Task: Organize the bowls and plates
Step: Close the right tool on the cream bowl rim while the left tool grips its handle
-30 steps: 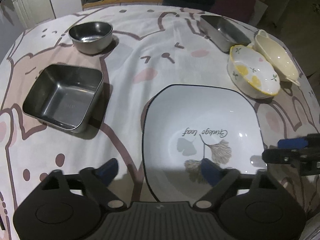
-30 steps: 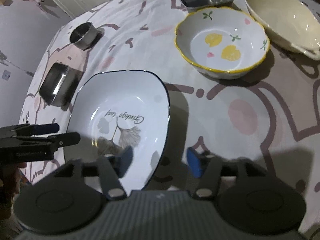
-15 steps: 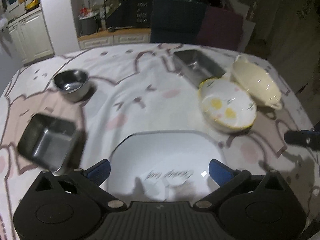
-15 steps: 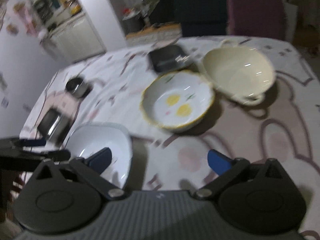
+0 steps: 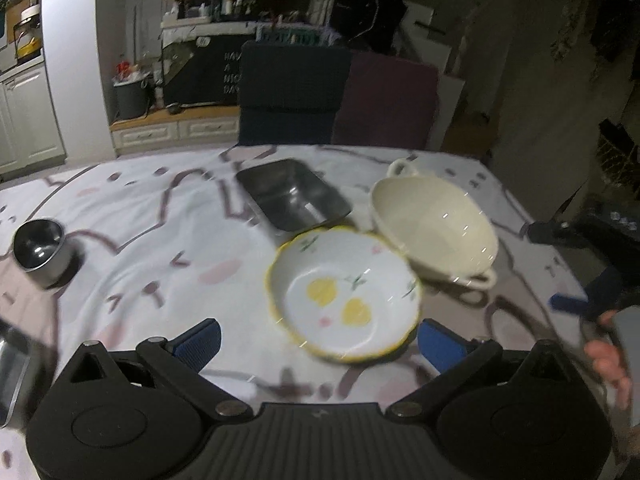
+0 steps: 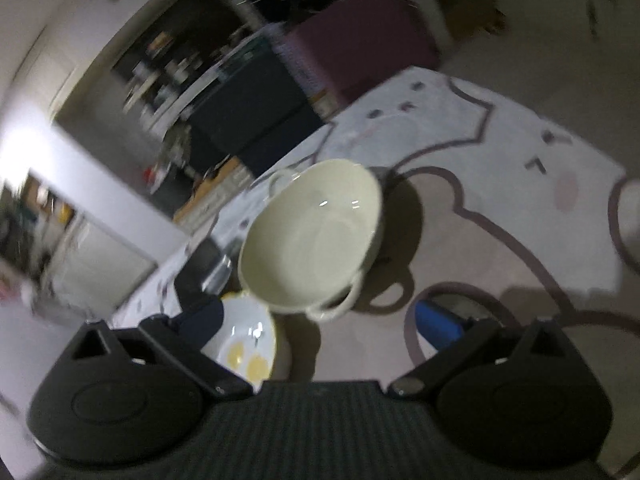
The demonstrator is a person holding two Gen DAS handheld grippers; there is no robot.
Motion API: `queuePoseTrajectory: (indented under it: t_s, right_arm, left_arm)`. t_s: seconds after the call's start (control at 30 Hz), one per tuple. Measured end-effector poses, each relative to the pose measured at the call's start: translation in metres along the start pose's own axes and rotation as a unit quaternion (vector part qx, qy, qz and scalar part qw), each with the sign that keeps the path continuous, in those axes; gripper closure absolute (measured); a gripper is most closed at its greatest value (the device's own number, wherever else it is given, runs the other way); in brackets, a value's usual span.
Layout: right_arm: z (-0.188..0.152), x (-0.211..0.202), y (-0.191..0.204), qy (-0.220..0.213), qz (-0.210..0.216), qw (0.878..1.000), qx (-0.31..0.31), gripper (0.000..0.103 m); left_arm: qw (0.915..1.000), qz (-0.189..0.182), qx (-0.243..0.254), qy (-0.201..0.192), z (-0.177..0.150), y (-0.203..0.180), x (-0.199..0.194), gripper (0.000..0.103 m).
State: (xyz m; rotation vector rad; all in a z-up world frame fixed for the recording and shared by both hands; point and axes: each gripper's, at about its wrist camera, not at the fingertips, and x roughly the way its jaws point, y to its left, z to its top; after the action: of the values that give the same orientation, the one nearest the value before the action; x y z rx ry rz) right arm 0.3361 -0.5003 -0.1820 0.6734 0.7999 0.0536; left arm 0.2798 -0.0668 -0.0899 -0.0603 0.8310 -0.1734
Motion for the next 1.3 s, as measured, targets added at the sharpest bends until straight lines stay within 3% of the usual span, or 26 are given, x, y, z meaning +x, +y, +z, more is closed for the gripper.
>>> queuePoseTrajectory:
  t_s: [0.1, 0.33, 0.53, 0.6, 0.8, 0.9, 1.1, 1.3]
  right_arm:
    - [0.005, 0.014, -0.017, 0.009, 0.013, 0.998, 0.068, 0.0]
    - [-0.006, 0.053, -0.039, 0.068, 0.042, 0.978, 0.193, 0.003]
    - [-0.014, 0.078, -0.039, 0.077, 0.046, 0.971, 0.221, 0.052]
    - [-0.015, 0.081, -0.039, 0.078, 0.041, 0.971, 0.224, 0.078]
    - [-0.005, 0.076, -0.034, 0.06, 0.012, 0.98, 0.188, 0.081]
    - [0.003, 0.067, -0.048, 0.041, 0.002, 0.981, 0.19, 0.09]
    - [0.027, 0.055, -0.078, -0.001, -0.017, 0.983, 0.185, 0.095]
    - [0.053, 0.052, -0.102, -0.032, -0.039, 0.984, 0.171, 0.093]
  left_arm:
    - [0.9999, -0.007, 0.0, -0.014, 0.006, -0.011, 0.009, 0.0]
    - [0.9991, -0.016, 0.008, -0.038, 0.017, -0.029, 0.028, 0.0]
    - [0.9981, -0.005, 0.036, -0.05, 0.025, -0.039, 0.043, 0.0]
    - [0.998, -0.006, 0.039, -0.05, 0.029, -0.041, 0.048, 0.0]
    - [0.9971, -0.01, 0.054, -0.052, 0.041, -0.048, 0.068, 0.0]
    - [0.9963, -0.019, 0.063, -0.056, 0.047, -0.053, 0.078, 0.0]
    - [0.9955, -0.043, 0.067, -0.052, 0.06, -0.058, 0.097, 0.003]
    - [0.9948, -0.08, 0.053, -0.035, 0.073, -0.059, 0.117, 0.023]
